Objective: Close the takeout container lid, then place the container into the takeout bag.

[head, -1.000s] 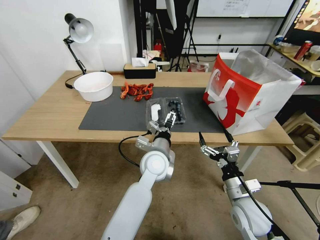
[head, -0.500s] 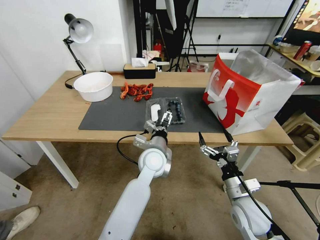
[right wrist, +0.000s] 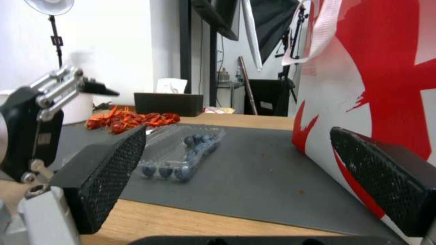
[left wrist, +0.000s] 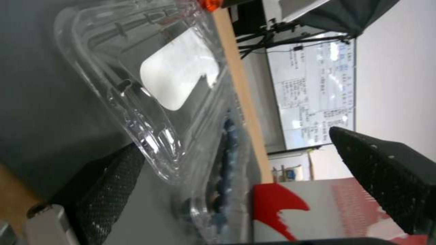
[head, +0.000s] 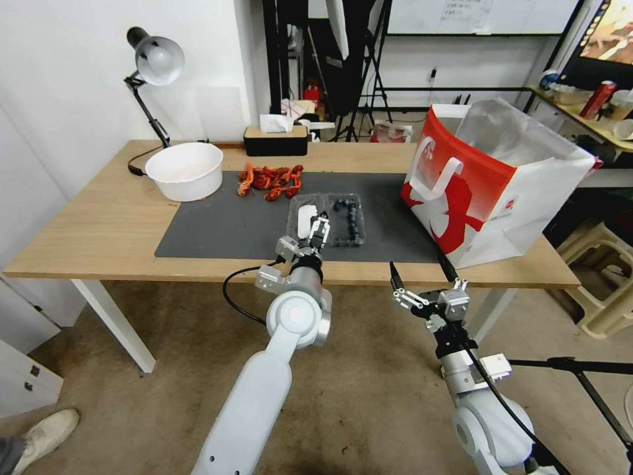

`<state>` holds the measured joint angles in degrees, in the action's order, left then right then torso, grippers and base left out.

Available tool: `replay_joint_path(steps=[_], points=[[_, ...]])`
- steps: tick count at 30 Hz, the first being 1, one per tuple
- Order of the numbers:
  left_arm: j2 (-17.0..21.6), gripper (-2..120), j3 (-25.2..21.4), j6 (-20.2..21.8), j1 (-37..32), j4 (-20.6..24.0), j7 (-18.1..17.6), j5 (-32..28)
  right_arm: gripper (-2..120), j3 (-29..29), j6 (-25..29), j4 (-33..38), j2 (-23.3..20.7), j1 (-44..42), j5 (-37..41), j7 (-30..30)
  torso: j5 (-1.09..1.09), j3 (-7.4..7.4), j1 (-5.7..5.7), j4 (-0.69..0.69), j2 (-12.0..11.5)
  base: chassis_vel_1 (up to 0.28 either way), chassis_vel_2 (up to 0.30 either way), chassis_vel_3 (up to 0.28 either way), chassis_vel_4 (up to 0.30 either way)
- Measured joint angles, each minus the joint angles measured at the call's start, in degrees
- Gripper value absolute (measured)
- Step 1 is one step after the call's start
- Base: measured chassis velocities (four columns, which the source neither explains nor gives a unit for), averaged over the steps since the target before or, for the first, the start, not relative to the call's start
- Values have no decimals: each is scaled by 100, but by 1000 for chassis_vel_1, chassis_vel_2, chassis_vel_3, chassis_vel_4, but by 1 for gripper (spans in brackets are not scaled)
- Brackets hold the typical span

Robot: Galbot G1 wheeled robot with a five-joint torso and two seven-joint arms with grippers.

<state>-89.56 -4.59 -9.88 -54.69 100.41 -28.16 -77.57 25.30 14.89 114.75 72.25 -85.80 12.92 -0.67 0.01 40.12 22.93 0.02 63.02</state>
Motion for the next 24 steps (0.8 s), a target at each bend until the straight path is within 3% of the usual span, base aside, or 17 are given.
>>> replay_joint_path(steps=[24], points=[[115, 100, -56, -106, -77, 259, 813, -101, 100, -29, 15, -33, 64, -37, -126, -1, -1, -1, -1, -2, 0, 0, 0, 0, 0]])
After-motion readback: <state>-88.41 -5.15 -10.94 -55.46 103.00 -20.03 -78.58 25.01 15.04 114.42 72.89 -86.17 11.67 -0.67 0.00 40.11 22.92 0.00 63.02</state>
